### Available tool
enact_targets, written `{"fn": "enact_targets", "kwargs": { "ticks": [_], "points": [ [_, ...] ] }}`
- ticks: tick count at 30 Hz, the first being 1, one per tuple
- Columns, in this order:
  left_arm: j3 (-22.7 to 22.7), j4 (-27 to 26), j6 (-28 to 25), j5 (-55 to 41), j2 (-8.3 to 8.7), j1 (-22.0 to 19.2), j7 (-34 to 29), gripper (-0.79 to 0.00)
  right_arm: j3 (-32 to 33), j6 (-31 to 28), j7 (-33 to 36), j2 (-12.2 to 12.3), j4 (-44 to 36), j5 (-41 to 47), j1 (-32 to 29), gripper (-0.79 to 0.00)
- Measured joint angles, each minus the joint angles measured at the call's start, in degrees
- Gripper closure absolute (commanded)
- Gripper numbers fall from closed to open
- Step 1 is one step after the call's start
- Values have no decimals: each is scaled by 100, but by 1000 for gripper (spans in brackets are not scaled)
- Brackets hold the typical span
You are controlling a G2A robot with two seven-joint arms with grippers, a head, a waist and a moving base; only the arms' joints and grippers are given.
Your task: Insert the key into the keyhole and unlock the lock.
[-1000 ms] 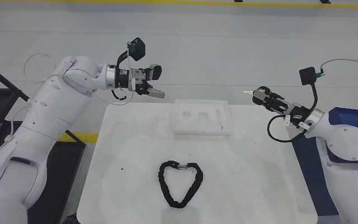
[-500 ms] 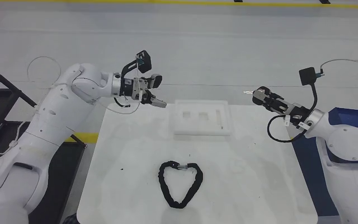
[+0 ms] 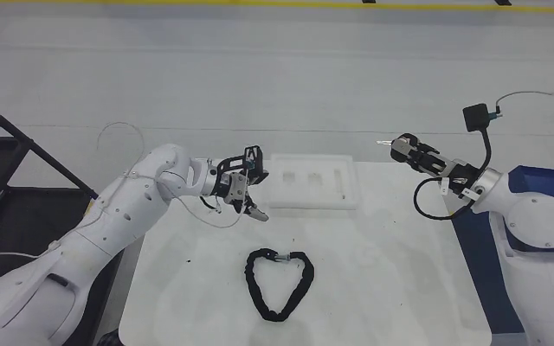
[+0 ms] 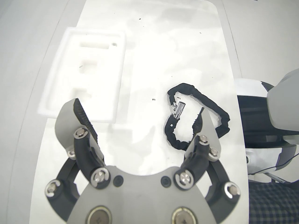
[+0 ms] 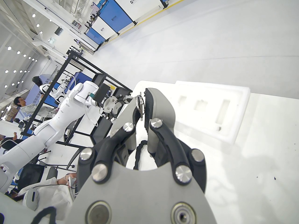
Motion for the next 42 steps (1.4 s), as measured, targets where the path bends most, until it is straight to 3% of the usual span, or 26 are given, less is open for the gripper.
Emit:
{"fn": "enact_targets", "kwargs": {
  "ticks": [10,26,30,33,35,42],
  "points": [
    [733,135,0,699,-4,-70,930,-785,0,0,0,0,0,0,0,0],
    [727,133,0,694,-5,-68,923,-785,0,0,0,0,0,0,0,0],
    [671,301,376,554,5,162,932,-785,0,0,0,0,0,0,0,0],
    [661,363,343,604,-21,279,990,-785,0,0,0,0,0,0,0,0],
    [660,396,250,826,-55,364,1229,-785,0,0,0,0,0,0,0,0],
    [747,831,203,2485,-318,686,3043,-785,0,0,0,0,0,0,0,0]
  ]
}}
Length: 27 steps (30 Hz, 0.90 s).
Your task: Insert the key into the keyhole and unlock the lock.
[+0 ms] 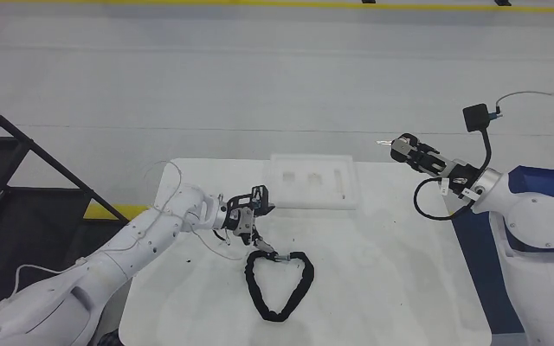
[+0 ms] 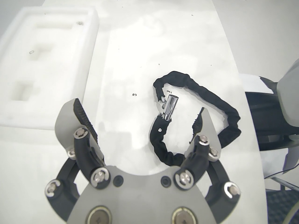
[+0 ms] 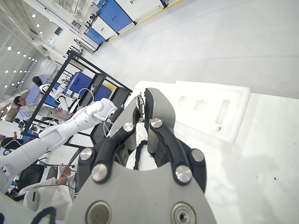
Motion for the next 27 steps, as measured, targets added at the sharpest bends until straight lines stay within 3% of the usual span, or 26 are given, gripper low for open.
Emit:
{"fn": "enact_targets", "kwargs": {
  "ticks": [12,18,27],
  "points": [
    [670,615,-205,2975,-484,-109,2670,-785,0,0,0,0,0,0,0,0],
    [957,1070,-191,3761,-690,-276,3509,-785,0,0,0,0,0,0,0,0],
    [1153,1643,223,4435,-880,-409,4167,-785,0,0,0,0,0,0,0,0]
  ]
}}
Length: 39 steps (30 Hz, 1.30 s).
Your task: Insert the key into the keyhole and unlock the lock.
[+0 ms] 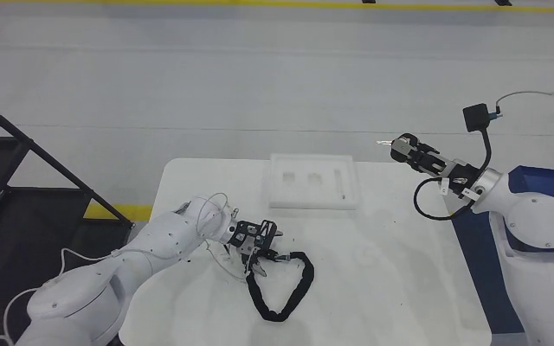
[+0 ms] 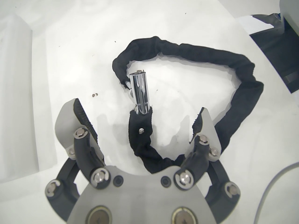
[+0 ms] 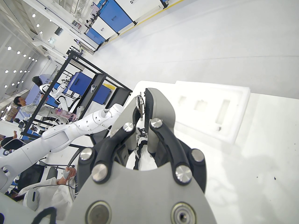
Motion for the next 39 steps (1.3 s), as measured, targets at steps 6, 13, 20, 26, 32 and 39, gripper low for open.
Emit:
{"fn": "enact_targets", "kwargs": {
  "ticks": [6,13,20,26,32,39],
  "points": [
    [-4,144,246,-8,-133,45,-53,-714,0,0,0,0,0,0,0,0],
    [1,214,303,-11,-261,95,-202,-382,0,0,0,0,0,0,0,0],
    [-14,313,338,28,-353,102,-364,0,0,0,0,0,0,0,0,0],
    [-108,440,260,-134,-405,93,-409,0,0,0,0,0,0,0,0,0],
    [-235,385,14,-337,-402,39,-267,0,0,0,0,0,0,0,0,0],
    [-483,188,-242,-702,-332,9,-161,0,0,0,0,0,0,0,0,0]
  ]
}}
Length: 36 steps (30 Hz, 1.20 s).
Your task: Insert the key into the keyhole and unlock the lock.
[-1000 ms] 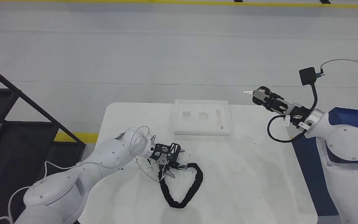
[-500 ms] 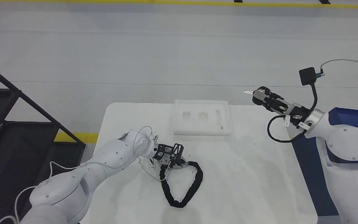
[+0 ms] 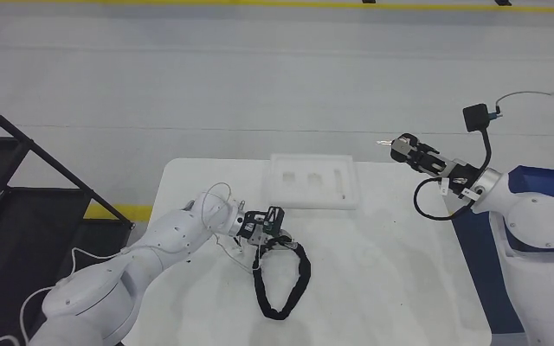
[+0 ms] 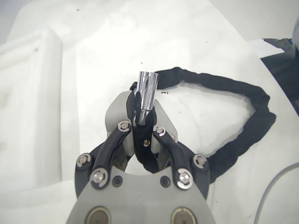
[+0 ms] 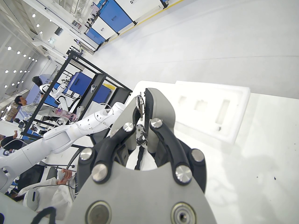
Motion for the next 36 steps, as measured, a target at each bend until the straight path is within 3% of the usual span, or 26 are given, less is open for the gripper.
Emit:
{"fn": "enact_targets", "kwargs": {
  "ticks": [8,21,30,36],
  "points": [
    [-351,-357,-186,-577,143,99,162,0,-179,47,56,-3,48,-41,-97,0],
    [-778,-1258,-183,-1268,364,103,145,0,-832,1299,1061,18,23,-47,139,0],
    [-948,-1522,-183,-1449,372,13,234,0,-1245,1450,1840,63,-637,-230,267,0],
    [-931,-1553,-184,-1634,345,-29,233,0,-1287,1426,1926,85,-805,-244,295,0]
  ]
}}
